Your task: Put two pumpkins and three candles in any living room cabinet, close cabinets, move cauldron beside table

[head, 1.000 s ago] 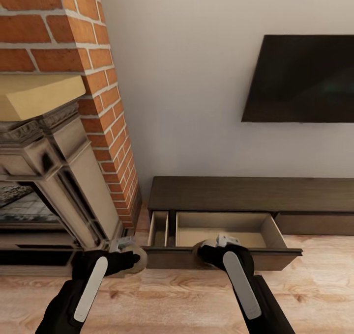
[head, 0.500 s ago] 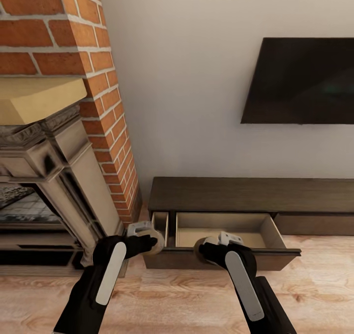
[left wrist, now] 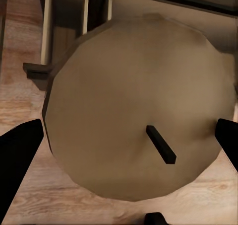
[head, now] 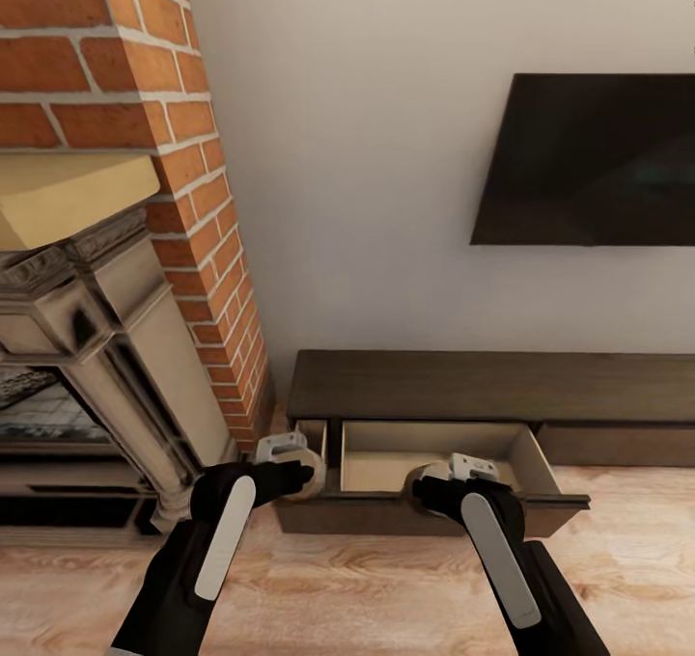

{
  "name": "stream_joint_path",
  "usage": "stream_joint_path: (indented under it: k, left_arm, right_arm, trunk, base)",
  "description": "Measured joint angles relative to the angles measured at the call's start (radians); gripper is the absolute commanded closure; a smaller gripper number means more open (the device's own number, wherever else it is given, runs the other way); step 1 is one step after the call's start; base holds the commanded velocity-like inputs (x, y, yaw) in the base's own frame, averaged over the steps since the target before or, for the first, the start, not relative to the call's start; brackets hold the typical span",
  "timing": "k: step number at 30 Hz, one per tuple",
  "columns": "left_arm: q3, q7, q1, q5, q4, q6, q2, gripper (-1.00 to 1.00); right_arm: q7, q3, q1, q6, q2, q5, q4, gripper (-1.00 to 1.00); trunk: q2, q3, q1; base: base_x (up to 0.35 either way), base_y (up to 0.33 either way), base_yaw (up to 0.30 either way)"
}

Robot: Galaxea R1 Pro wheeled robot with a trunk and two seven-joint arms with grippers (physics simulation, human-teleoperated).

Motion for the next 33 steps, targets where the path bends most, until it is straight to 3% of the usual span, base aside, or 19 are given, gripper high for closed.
stream_joint_path:
  k: [20, 33]
  left_arm:
    - [0.006, 0.001, 0.0, 0.0, 0.013, -0.02, 0.001, 1.0]
    - [0.0, 0.0, 0.0, 0.003, 0.026, -0.028, 0.0, 1.0]
  right_arm:
    - [0.003, 0.002, 0.003, 0.011, -0.001, -0.002, -0.027, 1.0]
    - [-0.003, 0.012, -0.001, 0.011, 0.017, -0.006, -0.013, 1.0]
  trunk:
    - [0.0, 0.0, 0.0]
    - [0.0, 0.0, 0.0]
  base:
    - [0.2, -0.186, 0.0]
    - [0.207, -0.202, 0.0]
